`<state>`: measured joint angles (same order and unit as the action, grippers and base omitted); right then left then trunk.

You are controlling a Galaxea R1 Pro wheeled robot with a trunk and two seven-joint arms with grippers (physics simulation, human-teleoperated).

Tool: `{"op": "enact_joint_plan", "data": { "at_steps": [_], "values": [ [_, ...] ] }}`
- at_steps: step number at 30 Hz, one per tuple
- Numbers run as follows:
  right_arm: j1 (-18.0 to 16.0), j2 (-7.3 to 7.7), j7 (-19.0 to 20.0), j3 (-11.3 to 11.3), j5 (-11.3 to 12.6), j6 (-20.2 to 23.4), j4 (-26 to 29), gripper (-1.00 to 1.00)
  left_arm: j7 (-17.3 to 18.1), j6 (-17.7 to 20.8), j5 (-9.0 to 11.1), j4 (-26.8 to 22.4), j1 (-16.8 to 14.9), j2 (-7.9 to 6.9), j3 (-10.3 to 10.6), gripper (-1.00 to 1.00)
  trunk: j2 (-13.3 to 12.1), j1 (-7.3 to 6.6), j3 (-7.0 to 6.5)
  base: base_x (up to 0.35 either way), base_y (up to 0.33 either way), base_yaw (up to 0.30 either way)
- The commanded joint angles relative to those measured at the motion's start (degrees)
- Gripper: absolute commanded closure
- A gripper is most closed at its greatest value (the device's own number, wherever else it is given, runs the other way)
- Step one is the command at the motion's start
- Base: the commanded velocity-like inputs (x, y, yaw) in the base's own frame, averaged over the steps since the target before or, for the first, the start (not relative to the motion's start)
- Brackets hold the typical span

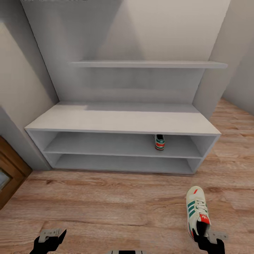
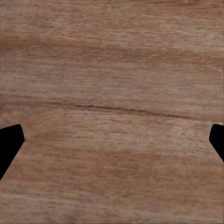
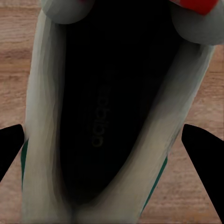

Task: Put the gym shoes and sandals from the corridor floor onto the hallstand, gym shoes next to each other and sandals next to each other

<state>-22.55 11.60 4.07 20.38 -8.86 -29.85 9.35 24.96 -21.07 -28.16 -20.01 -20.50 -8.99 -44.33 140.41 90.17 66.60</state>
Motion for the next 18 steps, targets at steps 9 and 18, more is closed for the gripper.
{"op": "enact_joint_plan", "data": {
  "at_steps": [9,18],
  "values": [
    [0.0,0.0,0.3,0.5,-0.4,-0.2,0.0,1.0,0.3,-0.3,-0.5,0.1,-0.1,0.1,-0.4,-1.0,0.0,-0.03,0.04,-0.153,0.282,0.0],
    [0.0,0.01,0.3,0.5,-0.4,-0.2,0.0,1.0,0.3,-0.3,-0.6,0.1,-0.1,0.3,-0.2,-1.0,0.0,-0.03,0.04,-0.133,0.288,0.0]
  ]
}}
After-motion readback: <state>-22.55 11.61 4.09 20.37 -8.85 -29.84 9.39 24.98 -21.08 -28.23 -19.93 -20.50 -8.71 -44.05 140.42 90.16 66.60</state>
